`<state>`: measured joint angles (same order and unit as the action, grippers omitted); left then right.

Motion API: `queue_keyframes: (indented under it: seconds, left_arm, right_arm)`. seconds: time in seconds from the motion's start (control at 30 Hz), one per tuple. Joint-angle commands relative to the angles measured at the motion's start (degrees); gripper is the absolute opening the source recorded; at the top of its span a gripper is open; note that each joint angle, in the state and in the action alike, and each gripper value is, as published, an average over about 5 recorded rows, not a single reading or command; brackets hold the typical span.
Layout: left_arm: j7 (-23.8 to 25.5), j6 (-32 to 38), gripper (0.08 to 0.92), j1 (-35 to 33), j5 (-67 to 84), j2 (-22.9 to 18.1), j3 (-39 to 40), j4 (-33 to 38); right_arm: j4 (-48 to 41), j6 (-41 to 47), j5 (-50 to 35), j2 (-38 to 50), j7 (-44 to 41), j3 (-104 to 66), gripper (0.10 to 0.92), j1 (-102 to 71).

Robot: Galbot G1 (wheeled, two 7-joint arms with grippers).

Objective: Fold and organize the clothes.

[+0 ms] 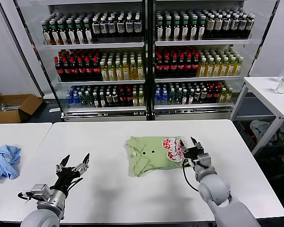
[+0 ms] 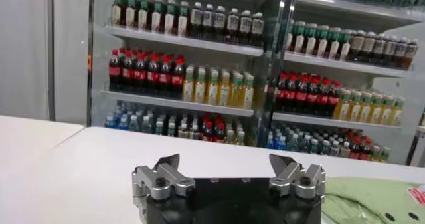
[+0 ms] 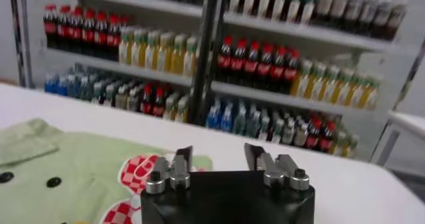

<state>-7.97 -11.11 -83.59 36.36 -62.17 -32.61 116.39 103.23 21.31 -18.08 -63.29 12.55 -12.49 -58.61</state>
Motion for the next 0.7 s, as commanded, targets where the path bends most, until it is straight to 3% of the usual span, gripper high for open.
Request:
queue_keyframes:
  seconds: [0.03, 0.33, 0.7]
  left_arm:
    - [-0.04, 0.84, 0.823, -2.08, -2.85, -0.38, -0.59, 1.82]
    - [0.32, 4.35, 0.823, -5.16, -6.72, -0.26, -1.22, 3.22]
    - [1.11, 5.8, 0.823, -6.93, -10.68, -2.24, -2.18, 7.29]
  right_arm:
    - [12.56, -11.02, 3.63, 0.61, 1.47, -7.4, 0.578, -14.47]
    - [13.04, -12.6, 3.9, -0.42, 1.14, -7.3, 0.805, -14.97]
    - [15.83, -13.15, 4.38, -0.99, 2.0, -6.82, 0.823, -15.78]
